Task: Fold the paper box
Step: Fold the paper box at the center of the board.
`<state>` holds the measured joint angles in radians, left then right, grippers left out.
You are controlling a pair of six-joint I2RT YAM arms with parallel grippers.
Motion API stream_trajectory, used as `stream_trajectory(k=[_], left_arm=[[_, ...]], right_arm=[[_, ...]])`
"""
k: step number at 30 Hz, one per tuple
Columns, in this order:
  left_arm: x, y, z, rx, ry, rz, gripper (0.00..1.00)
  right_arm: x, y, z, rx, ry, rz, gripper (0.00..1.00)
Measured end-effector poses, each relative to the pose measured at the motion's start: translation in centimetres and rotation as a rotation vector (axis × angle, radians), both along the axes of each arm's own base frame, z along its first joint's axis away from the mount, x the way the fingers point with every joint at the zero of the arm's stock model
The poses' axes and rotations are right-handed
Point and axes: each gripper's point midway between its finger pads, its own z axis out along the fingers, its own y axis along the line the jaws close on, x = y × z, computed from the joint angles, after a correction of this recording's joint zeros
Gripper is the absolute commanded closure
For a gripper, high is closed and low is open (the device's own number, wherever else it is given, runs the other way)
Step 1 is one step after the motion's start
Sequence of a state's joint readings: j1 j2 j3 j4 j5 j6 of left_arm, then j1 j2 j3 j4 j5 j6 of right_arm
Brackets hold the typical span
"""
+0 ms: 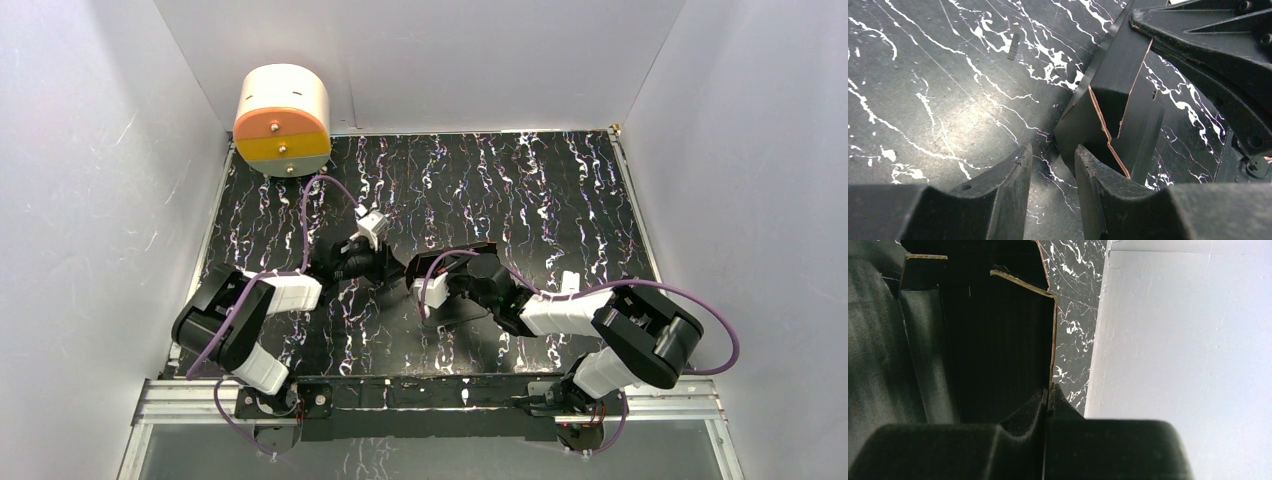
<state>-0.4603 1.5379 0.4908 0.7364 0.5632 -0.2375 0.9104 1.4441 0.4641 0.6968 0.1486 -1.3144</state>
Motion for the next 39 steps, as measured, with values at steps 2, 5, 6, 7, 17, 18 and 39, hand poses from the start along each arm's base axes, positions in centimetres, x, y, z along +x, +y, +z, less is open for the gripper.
stream_trajectory(k=[2, 5, 6, 7, 17, 18, 39], left_arm=[[-0.1, -0.3, -0.1, -0.003, 0.008, -0.019, 0.65], [-0.2, -0.7, -0.3, -0.009, 0.02, -0.047, 0.65], [-0.3, -0.9, -0.4, -0.009, 0.023, -0.057, 0.65], [-0.5, -1.1, -0.5, -0.009, 0.027, -0.067, 0.65], [-1.0, -2.2, -0.4, -0.036, 0.049, -0.091, 0.62], [-1.0, -2.2, -0.3, -0.04, 0.051, -0.089, 0.62], [-1.9, -3.4, -0.8, -0.078, 0.054, -0.134, 0.61]], right_arm=[[-0.1, 0.0, -0.2, -0.003, 0.007, 0.002, 0.94], [-0.2, 0.0, -0.4, -0.009, 0.017, 0.01, 0.94], [-0.2, 0.0, -0.5, -0.011, 0.02, 0.012, 0.93], [-0.3, 0.0, -0.6, -0.013, 0.023, 0.014, 0.93], [-0.3, 0.0, -0.4, -0.028, -0.013, 0.013, 0.93], [-0.3, 0.0, -0.4, -0.027, -0.023, 0.012, 0.93], [-1.0, -0.5, -1.3, -0.024, -0.164, -0.038, 0.93]])
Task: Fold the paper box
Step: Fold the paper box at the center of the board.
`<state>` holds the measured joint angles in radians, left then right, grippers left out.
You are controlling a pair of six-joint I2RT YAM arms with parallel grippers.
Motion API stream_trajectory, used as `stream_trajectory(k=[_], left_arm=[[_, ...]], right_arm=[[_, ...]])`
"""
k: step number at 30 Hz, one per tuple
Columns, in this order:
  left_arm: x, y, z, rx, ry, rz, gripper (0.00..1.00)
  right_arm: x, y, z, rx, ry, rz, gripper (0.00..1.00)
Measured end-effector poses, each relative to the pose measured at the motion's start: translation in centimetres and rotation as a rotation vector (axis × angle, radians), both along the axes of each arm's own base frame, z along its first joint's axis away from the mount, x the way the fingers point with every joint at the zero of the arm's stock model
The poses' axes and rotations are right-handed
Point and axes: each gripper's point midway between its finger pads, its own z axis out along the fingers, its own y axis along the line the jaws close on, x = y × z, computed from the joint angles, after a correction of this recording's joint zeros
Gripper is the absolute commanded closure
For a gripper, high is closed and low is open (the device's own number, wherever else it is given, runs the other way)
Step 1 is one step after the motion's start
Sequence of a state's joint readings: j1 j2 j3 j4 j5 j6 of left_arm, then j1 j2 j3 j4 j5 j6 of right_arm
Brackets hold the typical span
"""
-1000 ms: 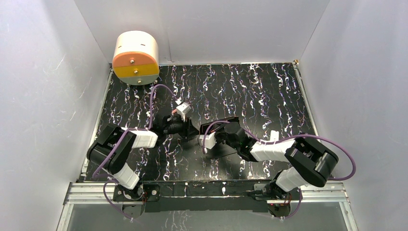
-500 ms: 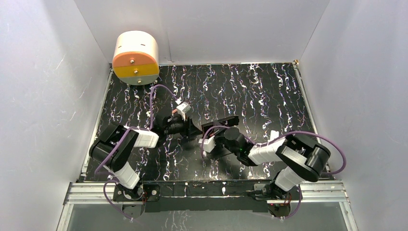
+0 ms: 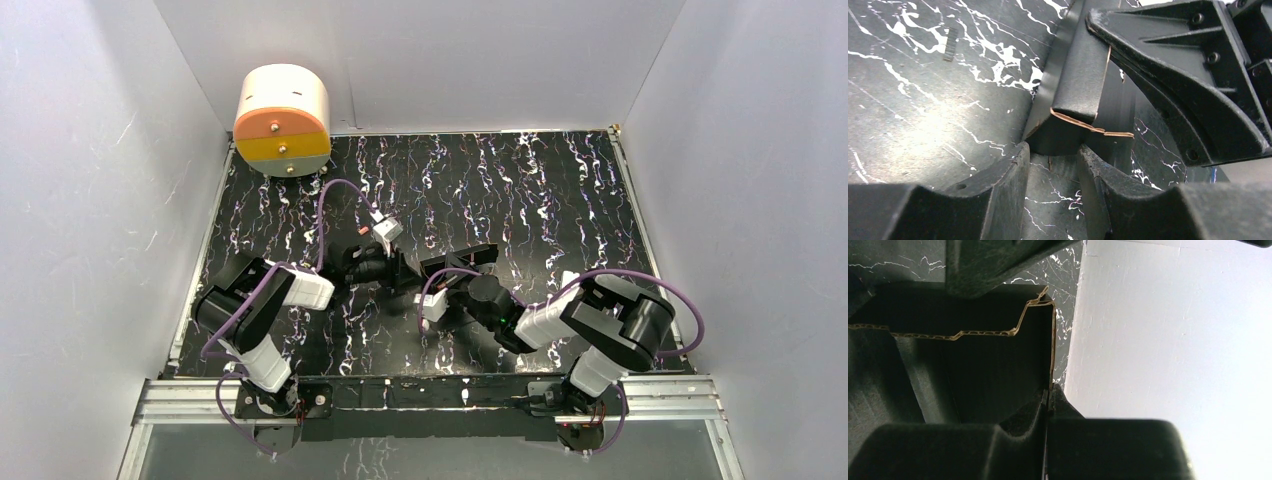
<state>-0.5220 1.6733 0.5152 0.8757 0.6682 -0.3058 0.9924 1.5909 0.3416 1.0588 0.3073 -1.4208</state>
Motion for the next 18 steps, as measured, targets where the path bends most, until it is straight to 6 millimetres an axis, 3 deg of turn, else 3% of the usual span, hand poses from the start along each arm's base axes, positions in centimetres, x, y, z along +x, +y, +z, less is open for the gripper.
stream_trajectory(k=[8, 18], left_arm=[[-1.5, -0.4, -0.5, 0.022, -0.039, -0.042, 0.6], [-0.6, -0.3, -1.0, 0.074, -0.127, 0.051, 0.6]], right_arm=[[-0.6, 0.3, 0.1, 0.019, 0.017, 0.028, 0.93], [-0.7, 0.3, -0.1, 0.028, 0.028, 0.026, 0.93]])
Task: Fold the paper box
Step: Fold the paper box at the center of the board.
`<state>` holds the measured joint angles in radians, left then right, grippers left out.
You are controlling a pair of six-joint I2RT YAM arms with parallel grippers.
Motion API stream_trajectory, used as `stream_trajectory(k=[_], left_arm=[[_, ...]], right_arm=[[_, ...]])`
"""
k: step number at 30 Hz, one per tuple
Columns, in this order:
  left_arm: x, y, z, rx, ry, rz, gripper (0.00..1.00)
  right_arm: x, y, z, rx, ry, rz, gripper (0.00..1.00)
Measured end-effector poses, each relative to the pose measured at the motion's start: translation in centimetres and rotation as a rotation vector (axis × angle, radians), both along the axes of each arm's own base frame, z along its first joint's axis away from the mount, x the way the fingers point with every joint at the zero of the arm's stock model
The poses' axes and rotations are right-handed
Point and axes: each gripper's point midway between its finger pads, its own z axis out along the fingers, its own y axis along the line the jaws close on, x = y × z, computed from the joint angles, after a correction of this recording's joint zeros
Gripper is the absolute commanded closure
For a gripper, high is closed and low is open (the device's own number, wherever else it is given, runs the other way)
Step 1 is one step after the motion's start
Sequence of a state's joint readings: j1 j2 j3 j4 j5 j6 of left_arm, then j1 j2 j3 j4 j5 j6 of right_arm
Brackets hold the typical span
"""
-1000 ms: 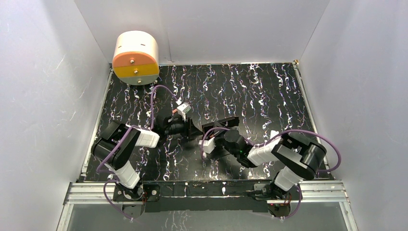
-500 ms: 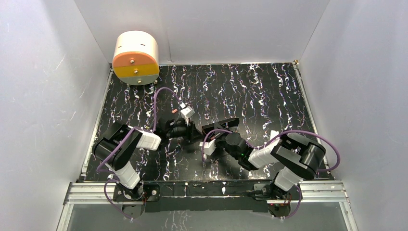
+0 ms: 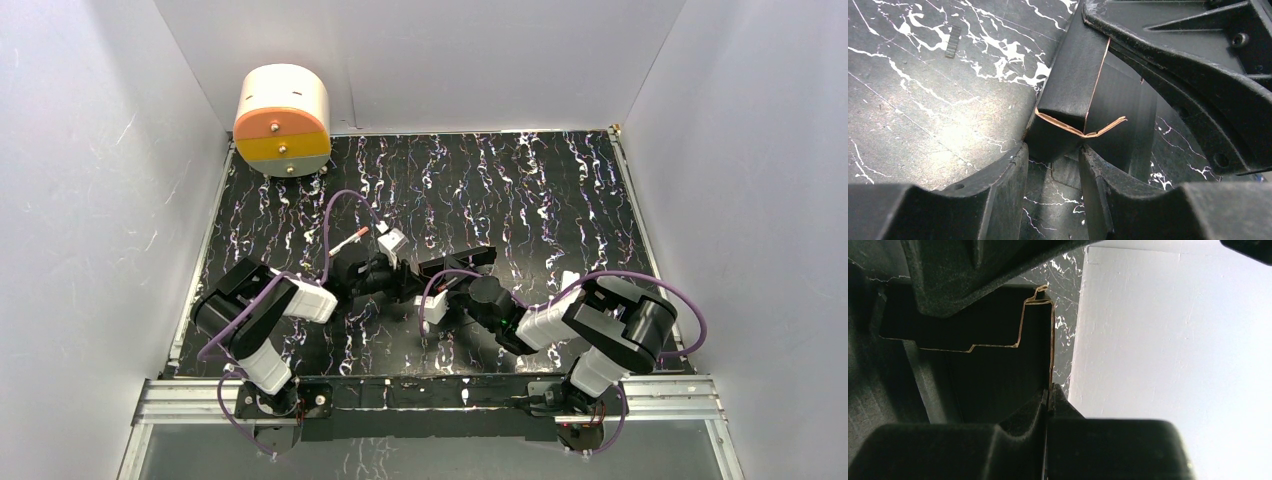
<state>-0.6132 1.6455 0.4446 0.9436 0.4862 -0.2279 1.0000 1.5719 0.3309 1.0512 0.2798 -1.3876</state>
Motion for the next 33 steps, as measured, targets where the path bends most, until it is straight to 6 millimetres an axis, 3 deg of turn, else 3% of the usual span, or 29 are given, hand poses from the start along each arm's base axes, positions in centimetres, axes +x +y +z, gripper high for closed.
stream_trajectory(k=[14, 33], left_arm=[[1.4, 0.0, 0.0, -0.024, -0.067, 0.136, 0.62], [5.4, 2.5, 0.1, -0.013, -0.182, 0.393, 0.89]], right_arm=[[0.1, 0.1, 0.0, 0.025, 0.022, -0.011, 0.94], [-0.1, 2.8, 0.2, 0.096, 0.212, -0.011, 0.93]])
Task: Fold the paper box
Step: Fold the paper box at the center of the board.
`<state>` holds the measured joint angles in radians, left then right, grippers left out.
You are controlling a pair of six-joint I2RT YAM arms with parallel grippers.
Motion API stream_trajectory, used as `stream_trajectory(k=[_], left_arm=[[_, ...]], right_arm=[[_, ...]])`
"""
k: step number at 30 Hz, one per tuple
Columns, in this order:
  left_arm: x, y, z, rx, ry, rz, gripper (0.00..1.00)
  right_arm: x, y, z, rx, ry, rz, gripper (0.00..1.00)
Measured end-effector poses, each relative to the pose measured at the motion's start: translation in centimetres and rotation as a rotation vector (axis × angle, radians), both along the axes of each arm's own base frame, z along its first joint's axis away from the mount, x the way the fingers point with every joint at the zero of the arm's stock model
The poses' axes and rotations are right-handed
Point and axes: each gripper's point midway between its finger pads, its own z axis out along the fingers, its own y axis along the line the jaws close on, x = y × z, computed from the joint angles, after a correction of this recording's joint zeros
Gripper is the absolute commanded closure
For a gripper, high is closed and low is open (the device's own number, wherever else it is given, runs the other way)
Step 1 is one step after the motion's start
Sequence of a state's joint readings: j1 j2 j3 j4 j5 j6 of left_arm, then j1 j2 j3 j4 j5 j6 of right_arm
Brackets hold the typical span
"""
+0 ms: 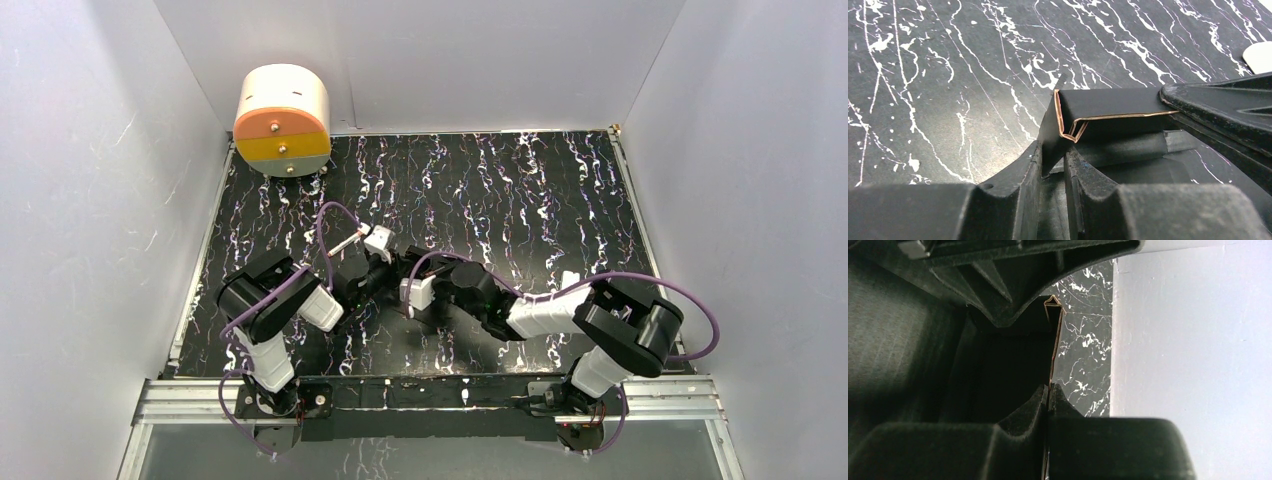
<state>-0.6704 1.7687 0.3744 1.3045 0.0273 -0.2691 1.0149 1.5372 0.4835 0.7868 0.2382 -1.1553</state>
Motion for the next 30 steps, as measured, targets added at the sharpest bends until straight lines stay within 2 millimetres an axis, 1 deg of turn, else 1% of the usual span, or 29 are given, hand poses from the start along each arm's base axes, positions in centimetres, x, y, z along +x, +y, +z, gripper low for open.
stream_trajectory(k=[7, 10, 14, 17, 20, 22, 26, 28, 30], left_arm=[[1.0, 0.6, 0.0, 0.0, -0.039, 0.059, 0.99], [1.2, 1.0, 0.0, -0.005, -0.053, 0.087, 1.0], [1.2, 1.1, -0.1, -0.01, -0.07, 0.096, 1.0], [1.3, 1.1, 0.0, -0.003, -0.084, 0.089, 1.0], [1.3, 1.1, 0.1, 0.004, -0.1, 0.084, 1.0], [1.3, 1.1, 0.1, 0.007, -0.11, 0.077, 1.0], [1.2, 1.0, 0.2, 0.009, -0.121, 0.067, 1.0], [1.2, 0.9, 0.2, 0.011, -0.124, 0.056, 1.0], [1.1, 0.8, 0.2, 0.014, -0.126, 0.047, 1.0]], right_arm=[[0.3, 0.9, 0.1, 0.025, 0.101, -0.035, 0.92], [0.3, 1.2, 0.2, 0.042, 0.137, -0.049, 0.89], [0.1, 1.3, 0.0, 0.06, 0.173, -0.054, 0.77], [-0.3, 1.4, -0.2, 0.065, 0.209, -0.052, 0.65], [-1.2, 1.8, -0.1, 0.077, 0.275, -0.041, 0.56], [-1.9, 2.1, 0.4, 0.101, 0.327, -0.034, 0.51], [-3.3, 3.0, 2.4, 0.189, 0.413, -0.019, 0.44], [-3.6, 3.5, 3.9, 0.254, 0.455, -0.025, 0.41], [-3.3, 3.8, 5.3, 0.317, 0.483, -0.046, 0.37]])
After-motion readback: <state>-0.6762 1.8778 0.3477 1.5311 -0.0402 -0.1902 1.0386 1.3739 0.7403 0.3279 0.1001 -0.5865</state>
